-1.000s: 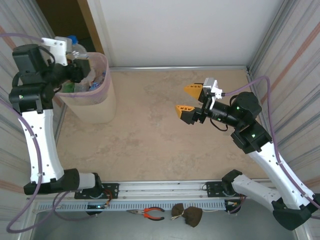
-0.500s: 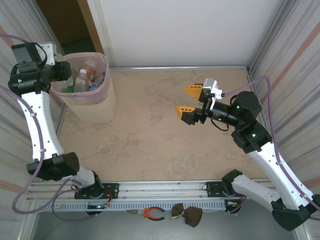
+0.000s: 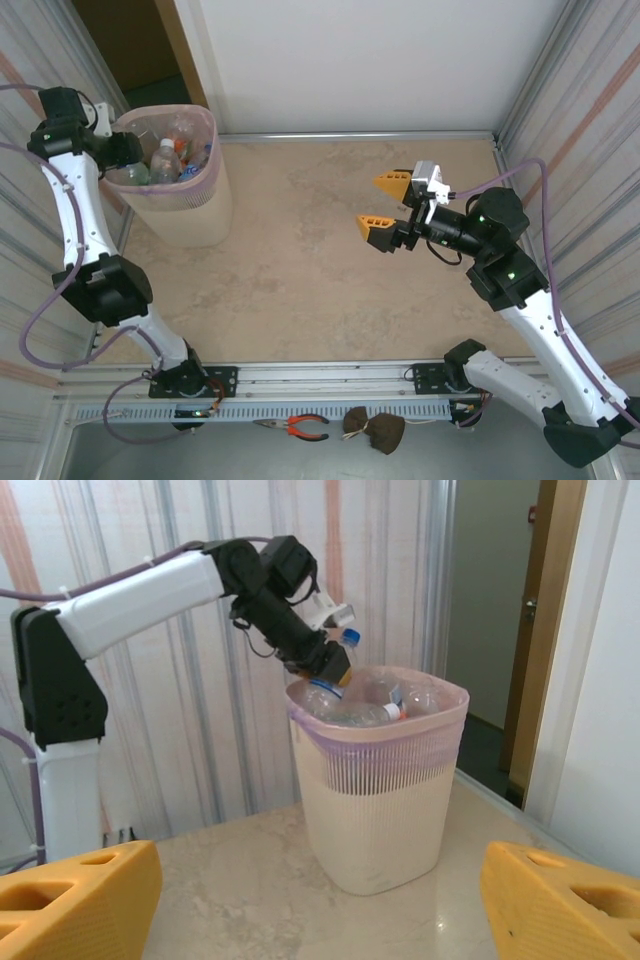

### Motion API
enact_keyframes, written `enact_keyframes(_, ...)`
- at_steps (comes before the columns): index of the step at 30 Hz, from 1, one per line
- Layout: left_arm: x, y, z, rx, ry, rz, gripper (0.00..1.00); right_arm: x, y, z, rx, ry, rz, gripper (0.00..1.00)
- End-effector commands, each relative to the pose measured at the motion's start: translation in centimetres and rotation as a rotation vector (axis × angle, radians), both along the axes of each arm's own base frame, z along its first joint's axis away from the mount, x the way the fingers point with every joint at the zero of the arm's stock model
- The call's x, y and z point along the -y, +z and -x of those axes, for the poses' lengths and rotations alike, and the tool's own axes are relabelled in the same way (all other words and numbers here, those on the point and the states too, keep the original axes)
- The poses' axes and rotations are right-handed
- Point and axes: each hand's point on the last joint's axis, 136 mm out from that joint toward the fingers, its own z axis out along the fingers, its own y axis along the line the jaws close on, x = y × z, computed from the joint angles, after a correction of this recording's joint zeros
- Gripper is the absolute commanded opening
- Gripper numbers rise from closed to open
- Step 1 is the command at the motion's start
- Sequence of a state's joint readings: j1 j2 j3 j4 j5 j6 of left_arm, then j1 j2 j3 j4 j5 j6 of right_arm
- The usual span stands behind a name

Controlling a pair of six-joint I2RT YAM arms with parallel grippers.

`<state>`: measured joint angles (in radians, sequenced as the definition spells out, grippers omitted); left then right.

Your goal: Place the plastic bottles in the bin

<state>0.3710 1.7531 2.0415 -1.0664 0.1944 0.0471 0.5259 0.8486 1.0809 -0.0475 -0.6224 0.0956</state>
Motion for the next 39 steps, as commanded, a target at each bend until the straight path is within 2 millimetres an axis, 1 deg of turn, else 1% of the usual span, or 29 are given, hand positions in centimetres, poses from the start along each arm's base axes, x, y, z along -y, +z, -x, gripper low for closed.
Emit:
enact_keyframes(1,0.8,-1.2,1.2,-0.075,0.007,0.066,0.45,0.3,0.0,0.5,0.026,0.013,0.003,0.82)
enact_keyframes(5,1.2,-2.5,1.6,-0.117,0.011,0.101,0.49,0.3,-0.3,0.5,0.023,0.015,0.005,0.82)
enact_keyframes(7,1.3,-2.5,1.7,-0.116,0.014,0.108,0.54,0.4,-0.3,0.4,0.024,0.013,0.005,0.82)
enact_keyframes(8,1.3,-2.1,1.7,-0.107,0.014,0.104,0.58,0.4,-0.3,0.5,0.024,0.014,0.004,0.82)
enact_keyframes(10,1.2,-1.1,1.8,-0.083,0.019,0.088,0.65,0.5,-0.2,0.5,0.029,0.012,0.004,0.82)
enact_keyframes(15,0.7,3.7,2.2,0.032,0.040,0.020,0.78,0.8,0.0,0.7,0.036,0.007,0.001,0.82)
enact_keyframes(17,0.7,5.4,2.4,0.077,0.041,0.000,0.81,0.8,0.1,0.8,0.037,0.007,0.000,0.82)
enact_keyframes(20,1.0,7.8,2.4,0.146,0.029,-0.014,0.81,0.9,0.0,0.7,0.039,0.001,0.002,0.82)
enact_keyframes(21,1.2,8.4,2.2,0.170,0.018,-0.011,0.79,0.9,0.0,0.7,0.040,0.000,0.001,0.82)
enact_keyframes(23,1.9,9.1,1.8,0.207,-0.017,0.006,0.70,0.9,0.0,0.7,0.041,-0.002,0.003,0.82)
enact_keyframes(24,2.1,9.2,1.6,0.214,-0.028,0.015,0.66,0.9,-0.1,0.7,0.041,-0.003,0.004,0.82)
enact_keyframes(28,2.9,7.6,0.4,0.187,-0.081,0.075,0.48,0.9,0.0,0.6,0.041,-0.003,0.004,0.82)
enact_keyframes(30,3.2,6.1,-0.1,0.153,-0.095,0.099,0.41,0.9,0.0,0.6,0.042,-0.003,0.005,0.82)
enact_keyframes(31,3.2,5.1,-0.2,0.126,-0.092,0.105,0.38,0.9,0.0,0.6,0.043,-0.004,0.004,0.82)
enact_keyframes(35,2.8,1.5,-0.1,0.040,-0.071,0.116,0.31,0.9,0.1,0.6,0.040,-0.007,0.002,0.82)
enact_keyframes(39,2.7,-2.0,0.0,-0.032,-0.066,0.139,0.29,0.9,0.1,0.6,0.035,-0.006,0.000,0.82)
